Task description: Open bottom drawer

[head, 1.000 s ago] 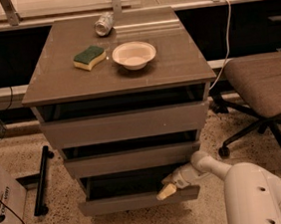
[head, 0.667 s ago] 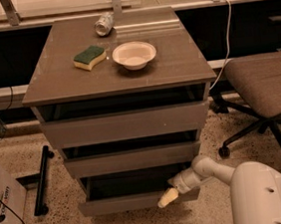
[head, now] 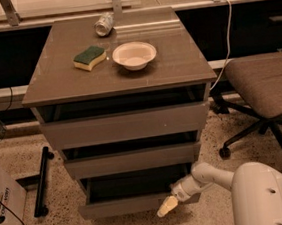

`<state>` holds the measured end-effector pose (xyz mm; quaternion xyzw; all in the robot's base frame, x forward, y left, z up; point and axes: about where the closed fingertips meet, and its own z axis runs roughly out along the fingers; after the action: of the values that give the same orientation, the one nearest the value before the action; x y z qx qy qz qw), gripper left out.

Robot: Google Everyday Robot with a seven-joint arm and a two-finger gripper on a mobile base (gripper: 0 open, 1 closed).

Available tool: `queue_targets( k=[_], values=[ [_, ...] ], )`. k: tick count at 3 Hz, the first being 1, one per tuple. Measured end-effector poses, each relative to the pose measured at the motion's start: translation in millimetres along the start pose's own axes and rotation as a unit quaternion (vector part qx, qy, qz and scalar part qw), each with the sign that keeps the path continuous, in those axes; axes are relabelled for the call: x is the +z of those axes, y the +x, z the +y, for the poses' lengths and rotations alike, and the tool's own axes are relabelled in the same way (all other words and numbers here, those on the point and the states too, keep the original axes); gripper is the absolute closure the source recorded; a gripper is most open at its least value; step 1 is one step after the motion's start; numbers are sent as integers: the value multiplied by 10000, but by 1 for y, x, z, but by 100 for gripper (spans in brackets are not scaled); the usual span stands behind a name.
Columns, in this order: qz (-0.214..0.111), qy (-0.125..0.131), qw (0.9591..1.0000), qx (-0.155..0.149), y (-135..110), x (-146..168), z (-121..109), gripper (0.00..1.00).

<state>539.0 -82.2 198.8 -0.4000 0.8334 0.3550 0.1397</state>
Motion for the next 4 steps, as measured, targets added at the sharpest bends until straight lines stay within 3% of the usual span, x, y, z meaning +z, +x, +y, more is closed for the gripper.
queue_targets(
  k=[1,2,3,4],
  values=[
    [0,0,10000,0,0,0,0,0],
    [1,-1,10000,1,0,0,0,14],
    [53,-21,10000,58,5,-1,2,37],
    [83,-38,9999,124,10,-1,5,29]
  ],
)
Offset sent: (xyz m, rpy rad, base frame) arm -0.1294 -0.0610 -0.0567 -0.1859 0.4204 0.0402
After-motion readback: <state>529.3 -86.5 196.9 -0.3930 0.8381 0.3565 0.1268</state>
